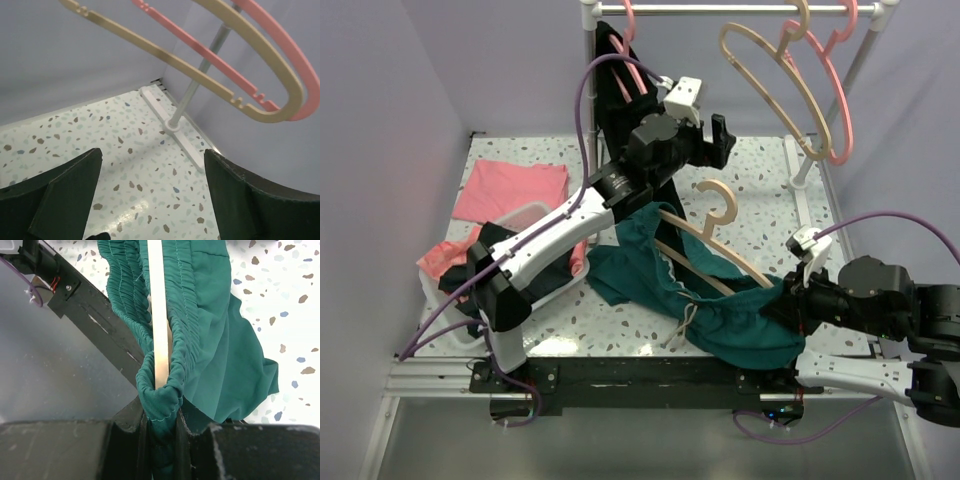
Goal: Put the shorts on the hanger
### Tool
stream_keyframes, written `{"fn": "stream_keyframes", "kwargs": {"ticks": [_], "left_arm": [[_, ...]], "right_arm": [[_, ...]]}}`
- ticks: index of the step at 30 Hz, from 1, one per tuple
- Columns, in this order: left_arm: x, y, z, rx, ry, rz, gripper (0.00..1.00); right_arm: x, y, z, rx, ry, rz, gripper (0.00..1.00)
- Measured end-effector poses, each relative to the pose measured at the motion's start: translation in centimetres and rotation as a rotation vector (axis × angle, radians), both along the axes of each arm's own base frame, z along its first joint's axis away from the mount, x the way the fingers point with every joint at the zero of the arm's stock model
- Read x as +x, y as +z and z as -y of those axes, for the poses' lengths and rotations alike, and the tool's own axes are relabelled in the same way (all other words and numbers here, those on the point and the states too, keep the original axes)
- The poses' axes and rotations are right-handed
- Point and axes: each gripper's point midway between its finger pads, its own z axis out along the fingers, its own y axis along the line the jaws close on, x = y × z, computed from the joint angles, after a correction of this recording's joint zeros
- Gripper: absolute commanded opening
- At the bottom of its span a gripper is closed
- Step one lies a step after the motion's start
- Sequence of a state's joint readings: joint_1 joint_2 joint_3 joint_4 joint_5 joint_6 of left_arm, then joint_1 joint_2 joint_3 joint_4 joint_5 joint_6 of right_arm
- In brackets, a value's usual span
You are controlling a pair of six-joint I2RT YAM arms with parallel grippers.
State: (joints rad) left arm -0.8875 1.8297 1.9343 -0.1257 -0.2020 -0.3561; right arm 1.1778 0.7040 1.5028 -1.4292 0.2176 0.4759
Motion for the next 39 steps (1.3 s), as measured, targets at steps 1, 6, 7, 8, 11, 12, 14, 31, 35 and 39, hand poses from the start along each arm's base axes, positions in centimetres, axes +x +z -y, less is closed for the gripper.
{"fn": "stream_keyframes", "kwargs": {"ticks": [1, 6, 7, 8, 11, 12, 14, 31, 35, 39], "left_arm": [[0.5, -0.5, -0.4, 0.004, 0.029, -0.005, 0.88], [2.0, -4.5, -3.3, 0.074, 0.183, -0.048, 0.88], [2.2, -5.4, -4.1, 0.093, 0.215, -0.058, 0.88], [2.3, -6.3, -5.0, 0.114, 0.247, -0.069, 0.88], [2.6, -8.1, -7.9, 0.158, 0.333, -0.086, 0.88], [2.6, -8.4, -9.1, 0.17, 0.369, -0.086, 0.88], [2.7, -8.3, -10.5, 0.174, 0.406, -0.081, 0.88], [2.6, -5.3, -15.5, 0.141, 0.54, -0.024, 0.89], [2.7, -5.9, -15.8, 0.154, 0.547, -0.032, 0.89], [2.9, -6.3, -16.2, 0.166, 0.555, -0.039, 0.89]], "right_arm": [[0.0, 0.0, 0.0, 0.002, -0.002, -0.001, 0.0], [0.1, 0.1, 0.1, 0.011, -0.018, -0.006, 0.0], [0.1, 0.1, 0.2, 0.015, -0.023, -0.006, 0.0], [0.1, 0.2, 0.3, 0.021, -0.033, -0.003, 0.0], [0.3, 0.3, 0.7, 0.034, -0.057, 0.005, 0.0], [0.5, 0.4, 0.8, 0.035, -0.072, 0.009, 0.0], [0.8, 0.5, 0.9, 0.037, -0.092, 0.014, 0.0], [5.5, 3.6, 2.4, 0.035, -0.393, 0.141, 0.0], [7.3, 3.7, 2.2, -0.037, -0.467, 0.191, 0.0], [8.6, 4.0, 2.2, -0.092, -0.527, 0.239, 0.0]]}}
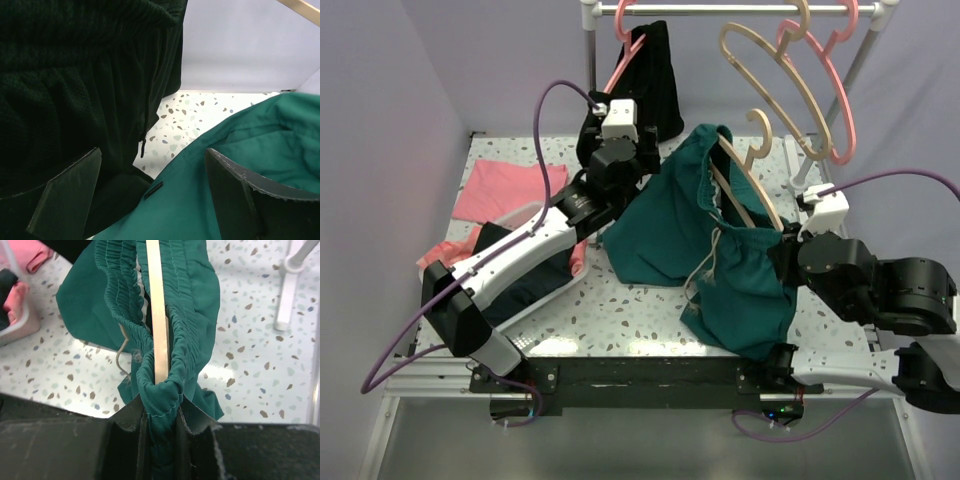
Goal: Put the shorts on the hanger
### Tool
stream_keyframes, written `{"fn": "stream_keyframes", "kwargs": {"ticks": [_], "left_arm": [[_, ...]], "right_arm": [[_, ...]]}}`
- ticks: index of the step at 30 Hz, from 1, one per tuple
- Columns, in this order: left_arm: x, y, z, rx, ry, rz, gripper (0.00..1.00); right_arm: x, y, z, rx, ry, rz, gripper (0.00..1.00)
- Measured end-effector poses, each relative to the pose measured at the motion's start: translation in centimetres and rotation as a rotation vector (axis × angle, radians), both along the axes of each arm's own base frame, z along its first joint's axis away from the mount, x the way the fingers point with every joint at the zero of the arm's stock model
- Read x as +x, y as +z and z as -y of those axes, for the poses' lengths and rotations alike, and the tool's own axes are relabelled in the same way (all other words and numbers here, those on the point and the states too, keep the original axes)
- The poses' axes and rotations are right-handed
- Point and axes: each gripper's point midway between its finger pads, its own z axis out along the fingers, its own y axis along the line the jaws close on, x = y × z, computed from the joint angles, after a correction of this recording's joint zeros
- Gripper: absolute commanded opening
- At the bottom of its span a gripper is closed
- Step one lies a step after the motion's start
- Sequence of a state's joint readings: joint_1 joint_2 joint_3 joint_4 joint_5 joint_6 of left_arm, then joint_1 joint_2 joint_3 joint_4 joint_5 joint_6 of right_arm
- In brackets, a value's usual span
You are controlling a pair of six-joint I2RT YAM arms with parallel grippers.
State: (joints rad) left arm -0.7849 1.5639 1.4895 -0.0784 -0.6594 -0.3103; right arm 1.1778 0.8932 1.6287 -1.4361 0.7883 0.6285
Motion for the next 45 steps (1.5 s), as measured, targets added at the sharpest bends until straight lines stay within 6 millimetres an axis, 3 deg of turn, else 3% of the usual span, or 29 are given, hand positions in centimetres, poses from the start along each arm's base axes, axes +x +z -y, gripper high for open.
{"fn": "stream_keyframes", "kwargs": {"ticks": [8, 20, 27, 34, 36, 39, 45], "left_arm": [[-0.2, 0.0, -0.6, 0.005, 0.005, -0.005, 0.89], [-0.6, -0.4, -1.1, 0.014, 0.009, -0.013, 0.89], [-1.2, -0.8, -1.5, 0.02, 0.0, -0.023, 0.89], [-1.8, -0.9, -1.4, 0.017, -0.026, -0.031, 0.89], [-1.8, -0.9, -1.3, 0.012, -0.035, -0.034, 0.89], [-1.9, -0.9, -1.0, 0.008, -0.054, -0.037, 0.89], [-2.3, -1.2, -0.2, 0.007, -0.106, -0.051, 0.89]], "right_arm": [[1.7, 3.6, 1.1, 0.0, -0.105, 0.114, 0.0], [4.0, 6.6, 1.7, -0.184, -0.199, 0.235, 0.0], [4.1, 4.5, 1.3, -0.27, -0.147, 0.202, 0.0], [9.2, -1.7, -1.8, -0.339, -0.165, 0.012, 0.0], [10.5, -2.6, -2.4, -0.325, -0.158, -0.026, 0.0], [11.7, -2.3, -2.9, -0.294, -0.148, -0.033, 0.0], [13.9, 2.2, -4.7, -0.183, -0.135, 0.048, 0.0]]}}
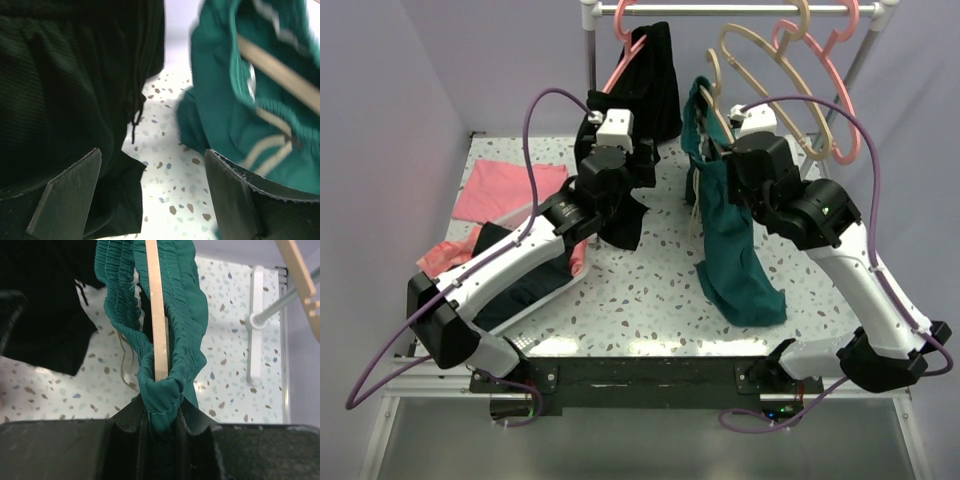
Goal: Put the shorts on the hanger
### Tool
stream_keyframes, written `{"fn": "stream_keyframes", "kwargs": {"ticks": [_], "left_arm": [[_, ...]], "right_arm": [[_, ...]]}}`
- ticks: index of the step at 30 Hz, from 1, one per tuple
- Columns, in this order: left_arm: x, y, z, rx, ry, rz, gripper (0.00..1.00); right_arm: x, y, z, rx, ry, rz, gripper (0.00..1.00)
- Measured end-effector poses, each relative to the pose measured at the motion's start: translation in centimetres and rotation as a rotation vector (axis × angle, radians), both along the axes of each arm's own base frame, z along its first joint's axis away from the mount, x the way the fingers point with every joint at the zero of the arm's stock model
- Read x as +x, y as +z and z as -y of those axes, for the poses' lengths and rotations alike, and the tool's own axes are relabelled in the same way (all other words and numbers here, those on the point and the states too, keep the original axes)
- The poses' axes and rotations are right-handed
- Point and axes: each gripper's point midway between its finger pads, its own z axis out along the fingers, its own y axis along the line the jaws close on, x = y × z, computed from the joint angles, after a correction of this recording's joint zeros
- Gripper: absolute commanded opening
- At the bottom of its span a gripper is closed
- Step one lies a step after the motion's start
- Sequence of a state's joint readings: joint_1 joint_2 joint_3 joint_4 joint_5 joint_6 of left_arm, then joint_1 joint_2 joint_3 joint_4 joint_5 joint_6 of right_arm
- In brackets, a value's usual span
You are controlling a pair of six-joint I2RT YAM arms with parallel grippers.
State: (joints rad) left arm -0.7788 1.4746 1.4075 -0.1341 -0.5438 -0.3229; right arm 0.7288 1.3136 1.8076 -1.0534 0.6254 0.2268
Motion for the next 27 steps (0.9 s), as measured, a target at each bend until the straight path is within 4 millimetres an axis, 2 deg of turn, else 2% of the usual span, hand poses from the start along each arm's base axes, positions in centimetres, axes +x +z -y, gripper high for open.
{"fn": "stream_keyframes", "kwargs": {"ticks": [4, 7, 13, 20, 27], "left_arm": [[-0.6, 0.2, 0.7, -0.007, -0.058, -0.009, 0.89], [-1.3, 0.5, 1.5, -0.02, -0.122, -0.013, 0.89], [-3.2, 1.6, 2.7, -0.049, -0.251, -0.018, 0.89], [-6.1, 3.0, 3.2, -0.071, -0.372, -0.018, 0.9], [-8.5, 2.2, 2.9, -0.054, -0.428, -0.042, 0.9]], "right_arm": [[0.8, 2.5, -0.6, 0.061, 0.004, 0.058, 0.0], [1.4, 3.6, -1.1, 0.085, 0.005, 0.084, 0.0], [3.0, 3.8, -2.4, 0.094, 0.004, 0.098, 0.0], [4.6, 4.0, -3.8, 0.102, 0.003, 0.109, 0.0], [4.9, 5.5, -4.0, 0.135, 0.0, 0.15, 0.0]]}}
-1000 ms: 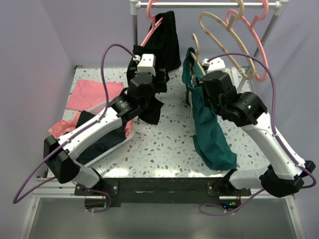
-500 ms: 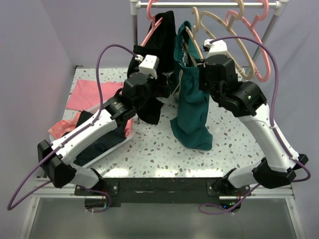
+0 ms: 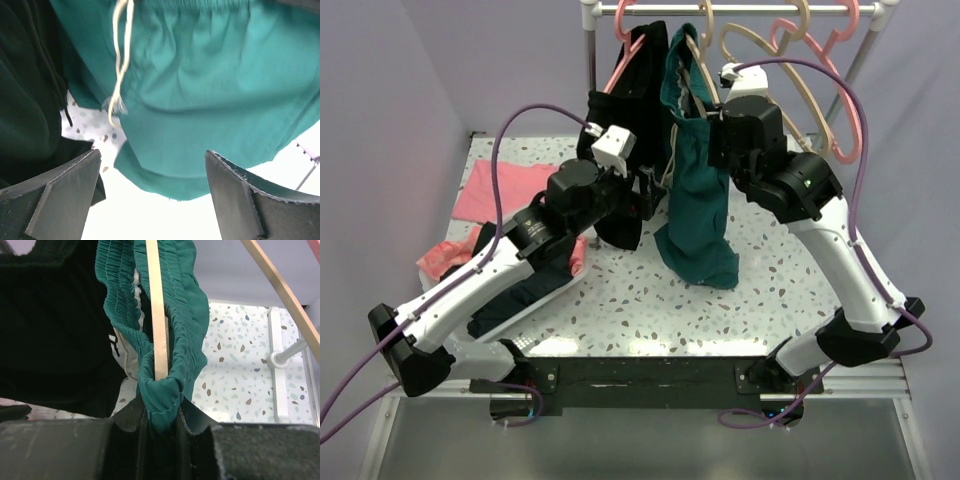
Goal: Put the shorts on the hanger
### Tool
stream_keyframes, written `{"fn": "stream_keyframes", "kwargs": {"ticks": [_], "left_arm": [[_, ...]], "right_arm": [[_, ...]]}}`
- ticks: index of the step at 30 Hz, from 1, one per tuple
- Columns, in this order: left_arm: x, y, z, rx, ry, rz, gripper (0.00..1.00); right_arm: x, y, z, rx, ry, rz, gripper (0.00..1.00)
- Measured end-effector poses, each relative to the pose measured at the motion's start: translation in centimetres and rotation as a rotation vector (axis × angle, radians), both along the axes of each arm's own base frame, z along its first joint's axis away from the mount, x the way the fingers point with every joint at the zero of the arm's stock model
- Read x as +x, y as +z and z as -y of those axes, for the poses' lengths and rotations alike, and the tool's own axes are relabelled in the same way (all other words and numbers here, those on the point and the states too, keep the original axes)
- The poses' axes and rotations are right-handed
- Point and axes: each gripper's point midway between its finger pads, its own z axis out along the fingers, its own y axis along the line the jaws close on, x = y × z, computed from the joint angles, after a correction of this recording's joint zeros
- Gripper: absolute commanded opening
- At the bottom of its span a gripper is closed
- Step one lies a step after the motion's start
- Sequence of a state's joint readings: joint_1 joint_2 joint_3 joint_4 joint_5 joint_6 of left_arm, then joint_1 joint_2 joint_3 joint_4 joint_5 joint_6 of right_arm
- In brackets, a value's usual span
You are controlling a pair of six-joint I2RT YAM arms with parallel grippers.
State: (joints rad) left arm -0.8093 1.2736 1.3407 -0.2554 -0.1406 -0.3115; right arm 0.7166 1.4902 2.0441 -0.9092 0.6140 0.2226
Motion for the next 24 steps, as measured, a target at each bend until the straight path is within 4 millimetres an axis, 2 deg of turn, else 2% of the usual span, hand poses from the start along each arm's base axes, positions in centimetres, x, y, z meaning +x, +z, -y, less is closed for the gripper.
{"fn": "stream_keyframes", "kwargs": {"ticks": [6, 13, 19, 24], "left_arm": [[-1.3, -1.3, -0.4, 0.016, -0.031, -0.027, 0.9], [-3.2, -3.1, -1.3, 0.029, -0.069, -0.072, 0.9], [-5.6, -3.7, -3.0, 0.004, -0.089, -0.087, 0.91], [-6.7, -4.4, -3.9, -0.006, -0.093, -0.097, 0.91]], "right_arm": [[1.1, 1.0, -0.4, 0.016, -0.028, 0.035, 0.0], [2.7, -0.4, -1.3, 0.014, -0.051, 0.035, 0.0], [3.5, -1.0, -2.0, 0.033, -0.064, 0.042, 0.02], [4.3, -1.7, -2.6, 0.045, -0.079, 0.041, 0.03]]}}
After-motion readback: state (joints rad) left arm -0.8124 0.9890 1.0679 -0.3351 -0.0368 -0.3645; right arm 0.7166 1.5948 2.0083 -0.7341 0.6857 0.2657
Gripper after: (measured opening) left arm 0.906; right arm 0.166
